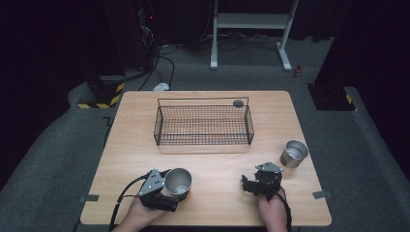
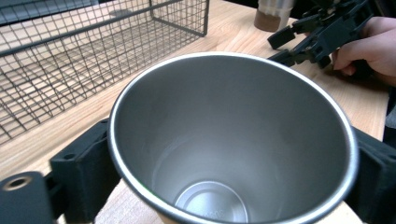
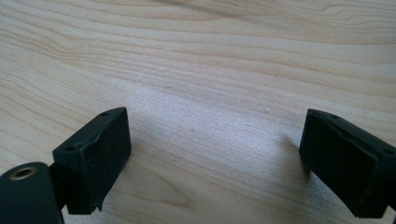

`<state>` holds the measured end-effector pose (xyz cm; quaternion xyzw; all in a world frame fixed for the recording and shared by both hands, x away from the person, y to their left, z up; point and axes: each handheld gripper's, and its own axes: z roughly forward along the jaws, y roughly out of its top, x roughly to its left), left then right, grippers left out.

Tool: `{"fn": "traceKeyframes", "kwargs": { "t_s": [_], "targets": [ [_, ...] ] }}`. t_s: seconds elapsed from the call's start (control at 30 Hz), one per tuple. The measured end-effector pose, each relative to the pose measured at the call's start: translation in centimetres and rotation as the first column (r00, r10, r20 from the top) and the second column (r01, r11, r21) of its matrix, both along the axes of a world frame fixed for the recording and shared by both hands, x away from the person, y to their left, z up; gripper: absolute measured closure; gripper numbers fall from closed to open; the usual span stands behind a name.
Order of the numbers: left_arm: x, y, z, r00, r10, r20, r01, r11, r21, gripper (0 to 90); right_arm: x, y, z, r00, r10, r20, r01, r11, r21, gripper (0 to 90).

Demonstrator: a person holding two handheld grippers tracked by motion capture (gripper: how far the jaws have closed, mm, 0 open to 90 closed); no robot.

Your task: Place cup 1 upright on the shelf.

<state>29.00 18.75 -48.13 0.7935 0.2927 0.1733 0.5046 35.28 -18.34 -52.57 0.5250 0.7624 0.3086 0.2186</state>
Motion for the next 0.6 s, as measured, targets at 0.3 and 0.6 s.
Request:
{"fn": "traceKeyframes", "kwargs": {
  "t_s": [0.3,0.6],
  "targets": [
    [-0.12,0.07,0.09,0.9998,-0.008,0.018,0.008,1.0000,-0.001,13.2,0.00,0.00,0.00,1.0000,0.000,0.000,0.000,1.000,0.000,9.0],
    [0.03,0.77,0.31,0.9997,-0.004,0.024,0.004,0.9999,-0.014,13.4,0.00,-0.01,0.00,1.0000,0.001,-0.001,-0.001,1.000,0.000,8.9]
  ]
}}
